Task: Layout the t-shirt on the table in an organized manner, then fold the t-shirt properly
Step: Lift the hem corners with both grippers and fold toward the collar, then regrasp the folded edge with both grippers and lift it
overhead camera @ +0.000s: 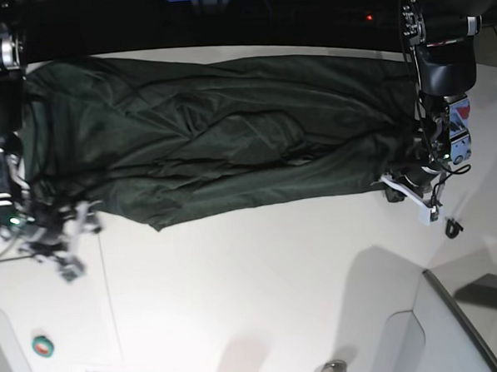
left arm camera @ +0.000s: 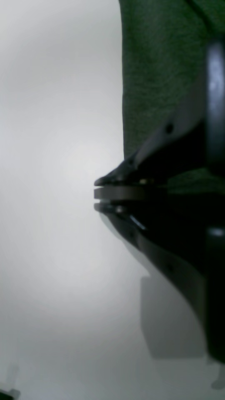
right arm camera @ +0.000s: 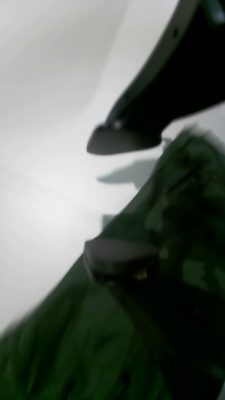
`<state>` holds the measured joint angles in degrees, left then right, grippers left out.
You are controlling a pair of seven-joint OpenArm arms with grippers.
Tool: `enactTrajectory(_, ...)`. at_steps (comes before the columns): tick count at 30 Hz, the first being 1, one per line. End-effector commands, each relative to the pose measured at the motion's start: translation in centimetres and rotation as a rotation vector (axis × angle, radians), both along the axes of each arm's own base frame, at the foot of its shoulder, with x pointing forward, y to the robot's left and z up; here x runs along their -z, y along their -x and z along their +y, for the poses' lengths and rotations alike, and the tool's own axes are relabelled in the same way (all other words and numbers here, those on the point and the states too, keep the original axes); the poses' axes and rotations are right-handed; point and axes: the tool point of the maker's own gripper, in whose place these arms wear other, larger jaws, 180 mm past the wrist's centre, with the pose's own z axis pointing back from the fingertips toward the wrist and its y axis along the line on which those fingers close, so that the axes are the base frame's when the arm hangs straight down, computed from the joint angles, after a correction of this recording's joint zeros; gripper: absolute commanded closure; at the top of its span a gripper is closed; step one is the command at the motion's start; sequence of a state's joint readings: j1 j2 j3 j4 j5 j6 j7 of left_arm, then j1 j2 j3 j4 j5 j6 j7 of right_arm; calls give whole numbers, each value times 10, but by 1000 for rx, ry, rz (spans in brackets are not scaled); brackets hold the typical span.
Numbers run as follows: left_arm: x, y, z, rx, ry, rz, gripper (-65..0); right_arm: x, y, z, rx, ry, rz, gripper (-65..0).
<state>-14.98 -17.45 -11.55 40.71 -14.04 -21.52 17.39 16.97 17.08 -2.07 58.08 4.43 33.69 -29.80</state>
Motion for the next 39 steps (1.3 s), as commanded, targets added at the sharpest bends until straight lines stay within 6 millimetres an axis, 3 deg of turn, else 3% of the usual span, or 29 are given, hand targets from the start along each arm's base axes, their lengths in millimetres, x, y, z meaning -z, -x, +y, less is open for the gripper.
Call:
enactTrajectory(1,7,9,0,22,-12,66,0,-13,-16,0,-23,12,-32,-443)
enactTrajectory(4,4,4,2,29,-25,62,0,-5,-23,35,-90,-7,1,-440)
enactTrajectory(9,1,1,4,26,-26,53,0,4,-31,68,-136,-53,16,-438)
enactTrajectory(14,-4,-5,2,31,-28,42,0,16,-28,69,-119,-67,62,-434)
enactTrajectory(22,-8,-12,1,35,-28,29,0,18,-27,69,-120,-65,67,-429)
enactTrajectory(25,-11,-16,1,34,-28,22,0,19,-26,71,-121,-67,70,-338)
enactTrajectory(29,-12,-17,1,36,-28,21,0,26,-21,68,-111,-67,99,-95)
enactTrajectory(31,-12,-17,1,36,-28,19,0,25,-25,63,-101,-62,107,-20)
enactTrajectory(39,-43,-51,1,42,-37,-63,0,9,-44,61,-95,-60,72,0)
